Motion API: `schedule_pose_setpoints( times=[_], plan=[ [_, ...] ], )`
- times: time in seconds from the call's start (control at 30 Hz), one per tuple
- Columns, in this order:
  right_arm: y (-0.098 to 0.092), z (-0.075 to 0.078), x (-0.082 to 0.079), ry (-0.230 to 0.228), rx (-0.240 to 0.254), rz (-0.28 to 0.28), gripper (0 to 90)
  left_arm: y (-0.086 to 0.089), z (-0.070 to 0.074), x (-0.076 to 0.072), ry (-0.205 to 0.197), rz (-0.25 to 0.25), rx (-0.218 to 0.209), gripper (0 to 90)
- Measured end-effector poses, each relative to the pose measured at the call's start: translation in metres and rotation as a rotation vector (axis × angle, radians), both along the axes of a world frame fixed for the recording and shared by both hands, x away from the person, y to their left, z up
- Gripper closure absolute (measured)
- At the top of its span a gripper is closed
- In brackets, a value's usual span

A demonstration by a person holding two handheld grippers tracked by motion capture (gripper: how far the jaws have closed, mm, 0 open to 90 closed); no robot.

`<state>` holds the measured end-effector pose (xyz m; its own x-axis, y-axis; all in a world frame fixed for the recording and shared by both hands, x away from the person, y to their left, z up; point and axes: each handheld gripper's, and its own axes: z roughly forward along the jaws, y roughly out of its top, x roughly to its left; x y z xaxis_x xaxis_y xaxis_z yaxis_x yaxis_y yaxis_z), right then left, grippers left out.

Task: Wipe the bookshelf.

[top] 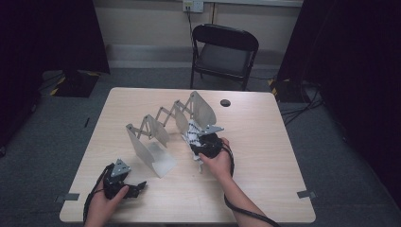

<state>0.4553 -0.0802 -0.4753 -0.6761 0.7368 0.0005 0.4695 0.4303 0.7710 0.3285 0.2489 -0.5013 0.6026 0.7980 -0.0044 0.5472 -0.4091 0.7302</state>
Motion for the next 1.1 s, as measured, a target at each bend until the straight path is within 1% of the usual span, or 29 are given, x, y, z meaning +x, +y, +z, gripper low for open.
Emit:
schedule_pose_setpoints(
  times=[0.1,0.17,0.23,0.33,0.37,0.47,0.53,0.63,0.73,0.83,0.9,1.03,1.1],
  plan=[
    [-0.004,0.0,-0.005,-0.012,-0.009,-0.005,47.9,0.0,0.0,0.0,-0.001,0.0,0.002,7.7],
    [-0.005,-0.003,-0.007,0.007,-0.016,-0.001,46.3,0.0,0.0,0.0,-0.001,-0.001,0.003,7.7],
    [-0.004,-0.007,-0.007,0.01,-0.037,-0.012,46.3,0.0,0.0,0.0,0.0,0.005,0.002,7.7],
    [-0.005,-0.013,-0.006,0.021,-0.022,-0.02,46.8,0.0,0.0,-0.001,0.0,0.005,0.001,7.7],
    [-0.005,-0.014,-0.006,0.023,-0.017,-0.02,48.3,0.0,0.0,-0.001,-0.001,0.005,0.001,7.7],
    [-0.005,-0.015,-0.007,0.019,-0.031,-0.021,54.9,0.0,0.0,-0.001,0.0,0.005,0.001,7.7],
    [-0.006,-0.014,-0.006,0.04,-0.022,-0.035,59.7,0.0,0.0,-0.001,-0.001,0.005,0.001,7.7],
    [-0.005,-0.012,-0.006,0.054,-0.039,-0.039,69.5,0.0,0.0,-0.001,0.0,0.005,0.001,7.8],
    [-0.004,-0.01,-0.005,0.062,-0.051,-0.036,74.1,0.0,0.0,-0.001,0.0,0.005,0.001,7.7],
    [-0.005,-0.008,-0.006,0.047,-0.057,-0.042,76.0,0.0,0.0,-0.001,0.0,0.005,0.001,7.7],
    [-0.008,-0.006,-0.007,0.032,-0.04,-0.056,76.7,0.0,0.0,-0.001,0.0,0.005,0.001,7.7],
    [-0.012,0.007,-0.006,-0.003,-0.023,-0.055,77.3,0.0,0.0,-0.001,0.0,0.005,0.001,7.7],
    [-0.015,0.019,-0.006,-0.008,0.015,-0.052,77.6,0.0,0.0,-0.001,0.001,0.005,0.0,7.7]
  ],
)
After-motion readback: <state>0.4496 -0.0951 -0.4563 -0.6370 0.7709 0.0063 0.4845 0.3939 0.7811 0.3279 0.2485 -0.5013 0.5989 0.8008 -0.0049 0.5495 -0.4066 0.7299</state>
